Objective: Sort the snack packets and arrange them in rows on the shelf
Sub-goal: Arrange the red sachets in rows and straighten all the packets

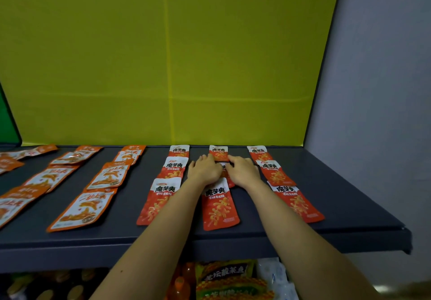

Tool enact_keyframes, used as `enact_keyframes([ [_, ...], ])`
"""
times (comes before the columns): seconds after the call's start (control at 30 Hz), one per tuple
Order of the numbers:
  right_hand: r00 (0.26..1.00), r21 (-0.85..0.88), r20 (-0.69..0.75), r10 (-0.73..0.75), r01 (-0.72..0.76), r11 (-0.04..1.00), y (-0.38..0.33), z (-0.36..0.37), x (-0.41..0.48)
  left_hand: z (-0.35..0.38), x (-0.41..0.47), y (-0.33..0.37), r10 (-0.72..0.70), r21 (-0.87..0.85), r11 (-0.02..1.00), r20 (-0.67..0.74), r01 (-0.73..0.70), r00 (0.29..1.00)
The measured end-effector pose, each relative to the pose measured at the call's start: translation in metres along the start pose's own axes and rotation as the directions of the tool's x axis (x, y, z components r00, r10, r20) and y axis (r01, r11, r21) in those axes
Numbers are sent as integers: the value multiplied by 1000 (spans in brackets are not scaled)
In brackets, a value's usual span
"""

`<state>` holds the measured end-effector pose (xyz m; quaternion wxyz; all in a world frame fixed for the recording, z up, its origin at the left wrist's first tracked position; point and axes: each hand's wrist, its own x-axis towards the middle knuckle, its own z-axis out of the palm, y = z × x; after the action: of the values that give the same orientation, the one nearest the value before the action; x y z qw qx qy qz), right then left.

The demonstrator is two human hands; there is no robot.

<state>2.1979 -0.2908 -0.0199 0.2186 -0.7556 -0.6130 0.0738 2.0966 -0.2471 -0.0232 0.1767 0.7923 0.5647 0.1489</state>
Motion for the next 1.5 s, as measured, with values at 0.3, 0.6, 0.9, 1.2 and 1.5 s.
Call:
enact_keyframes([
  [0.3, 999, 98, 22, 27, -29, 995, 0, -4, -2, -12, -11, 4, -7, -145, 989, -22, 4, 1000],
  [0.6, 991, 349, 135, -2, -45, 936, 3, -21, -54, -24, -91, 2, -40, -209, 977, -11, 37, 999],
  [0.9, 991, 245, 62, -116, 97, 965, 15, -11, -69, 2, -115, -2, 27, 32, 999, -91, -24, 995],
  [1.2, 990, 183, 92, -110, 91, 979, 12, -10, -73, 9, -114, 7, 25, 93, 996, -99, -16, 995],
  [1.5, 996, 287, 33, -87, 74, 955, 12, -12, -81, 11, -111, 10, 25, 119, 993, -85, -15, 996],
])
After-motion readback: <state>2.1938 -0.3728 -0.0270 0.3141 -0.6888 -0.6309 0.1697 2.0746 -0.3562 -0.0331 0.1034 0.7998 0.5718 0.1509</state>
